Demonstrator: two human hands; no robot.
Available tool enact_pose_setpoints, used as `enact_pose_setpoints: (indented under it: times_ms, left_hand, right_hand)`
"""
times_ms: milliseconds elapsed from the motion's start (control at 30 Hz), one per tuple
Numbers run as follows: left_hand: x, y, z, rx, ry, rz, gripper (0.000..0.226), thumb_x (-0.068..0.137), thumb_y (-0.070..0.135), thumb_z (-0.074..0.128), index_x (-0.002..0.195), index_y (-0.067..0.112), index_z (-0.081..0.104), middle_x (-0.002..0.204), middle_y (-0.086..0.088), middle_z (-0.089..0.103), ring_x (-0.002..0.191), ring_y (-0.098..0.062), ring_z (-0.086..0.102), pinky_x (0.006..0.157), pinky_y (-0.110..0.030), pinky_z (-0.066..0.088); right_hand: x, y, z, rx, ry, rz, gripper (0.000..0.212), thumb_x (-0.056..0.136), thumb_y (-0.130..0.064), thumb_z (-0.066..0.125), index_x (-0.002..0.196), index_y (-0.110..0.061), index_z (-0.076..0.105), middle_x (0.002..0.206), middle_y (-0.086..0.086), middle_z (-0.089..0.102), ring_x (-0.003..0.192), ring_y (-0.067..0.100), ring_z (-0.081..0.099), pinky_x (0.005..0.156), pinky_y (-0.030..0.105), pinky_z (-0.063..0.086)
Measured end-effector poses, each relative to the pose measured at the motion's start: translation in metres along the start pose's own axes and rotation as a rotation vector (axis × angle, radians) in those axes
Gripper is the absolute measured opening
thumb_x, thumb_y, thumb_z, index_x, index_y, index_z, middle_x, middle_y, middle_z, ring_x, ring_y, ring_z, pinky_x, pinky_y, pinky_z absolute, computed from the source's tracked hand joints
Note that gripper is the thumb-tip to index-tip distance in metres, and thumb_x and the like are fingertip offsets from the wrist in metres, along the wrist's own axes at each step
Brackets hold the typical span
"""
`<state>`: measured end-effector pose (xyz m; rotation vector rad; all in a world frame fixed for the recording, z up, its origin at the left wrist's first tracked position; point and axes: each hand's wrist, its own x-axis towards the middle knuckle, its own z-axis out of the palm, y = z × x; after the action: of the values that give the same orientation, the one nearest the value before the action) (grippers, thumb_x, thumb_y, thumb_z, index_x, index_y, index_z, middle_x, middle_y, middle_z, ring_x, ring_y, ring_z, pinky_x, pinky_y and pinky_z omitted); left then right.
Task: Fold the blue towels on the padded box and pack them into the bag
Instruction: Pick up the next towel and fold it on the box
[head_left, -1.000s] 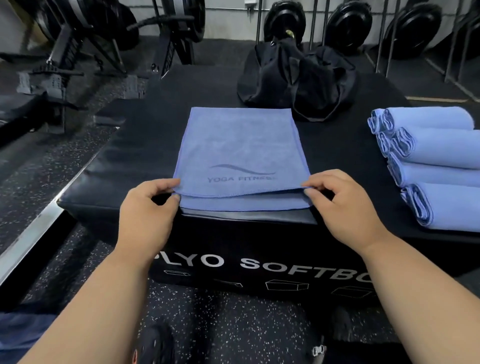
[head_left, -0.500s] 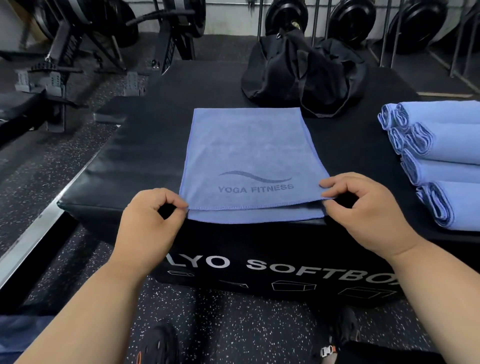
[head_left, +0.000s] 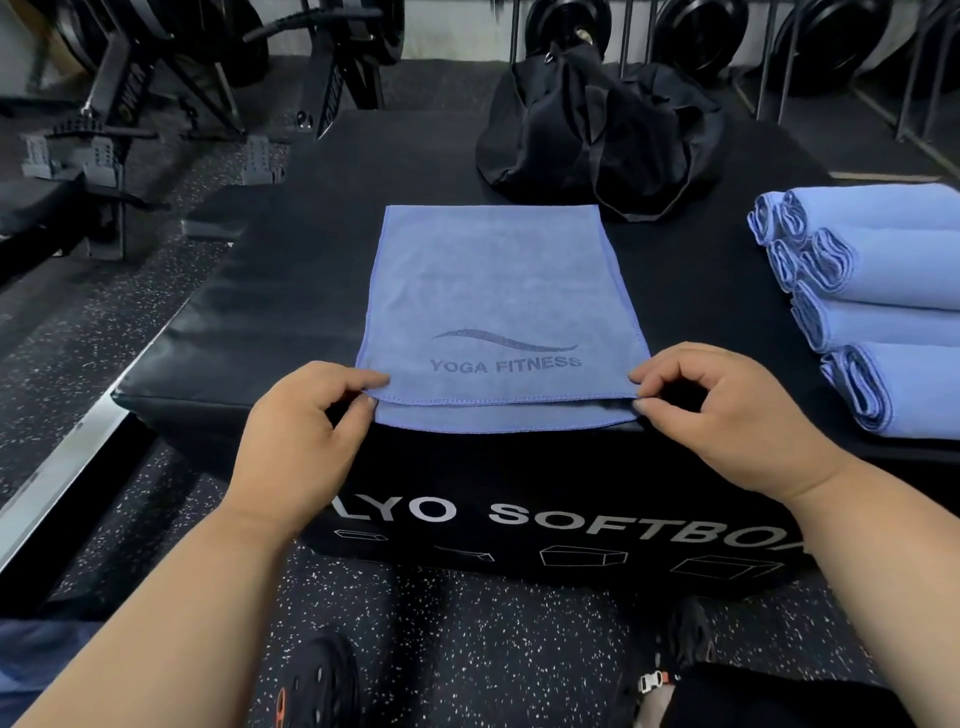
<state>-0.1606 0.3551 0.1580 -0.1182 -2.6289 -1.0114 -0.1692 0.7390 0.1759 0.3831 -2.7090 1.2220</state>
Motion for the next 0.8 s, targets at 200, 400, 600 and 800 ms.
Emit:
enact_pose_setpoints:
  times_ms: [200, 400, 600, 800]
  left_hand:
    - [-0.001, -0.01, -0.007, -0.018, -0.068, 0.034, 0.017, 0.096, 0.017, 0.076, 0.097, 0.034, 0.073, 0.105, 0.022, 0.07, 0.105, -0.005, 0.066, 0.089, -0.008, 0.043]
    - [-0.002, -0.016, -0.012, 0.01, -0.132, 0.132, 0.025, 0.088, 0.012, 0.083, 0.094, 0.035, 0.073, 0.107, 0.016, 0.068, 0.107, -0.012, 0.067, 0.094, -0.016, 0.045]
    - [-0.002, -0.02, -0.009, 0.058, -0.138, 0.139, 0.039, 0.078, 0.01, 0.091, 0.104, 0.032, 0.074, 0.111, 0.018, 0.064, 0.108, -0.008, 0.064, 0.098, -0.012, 0.041]
    - [-0.002, -0.021, -0.008, 0.049, -0.084, 0.119, 0.032, 0.083, 0.011, 0.088, 0.106, 0.031, 0.079, 0.107, 0.018, 0.064, 0.105, -0.004, 0.063, 0.094, -0.006, 0.039]
  right_hand:
    - [0.001, 0.003, -0.009, 0.042, -0.106, 0.045, 0.022, 0.09, -0.006, 0.077, 0.087, -0.026, 0.069, 0.11, -0.023, 0.072, 0.11, 0.001, 0.066, 0.092, 0.006, 0.043]
    - [-0.004, 0.007, -0.014, -0.064, -0.201, 0.009, 0.02, 0.088, -0.012, 0.078, 0.085, -0.031, 0.071, 0.119, -0.026, 0.068, 0.121, -0.001, 0.061, 0.1, 0.005, 0.037]
    - [-0.009, 0.007, -0.012, -0.108, -0.171, -0.01, 0.017, 0.089, -0.017, 0.081, 0.092, -0.033, 0.076, 0.121, -0.024, 0.068, 0.12, -0.004, 0.06, 0.1, 0.003, 0.035]
    - [-0.01, 0.01, -0.012, -0.174, -0.12, -0.038, 0.022, 0.086, -0.023, 0.084, 0.105, -0.033, 0.08, 0.122, -0.024, 0.068, 0.118, -0.008, 0.06, 0.102, 0.003, 0.034]
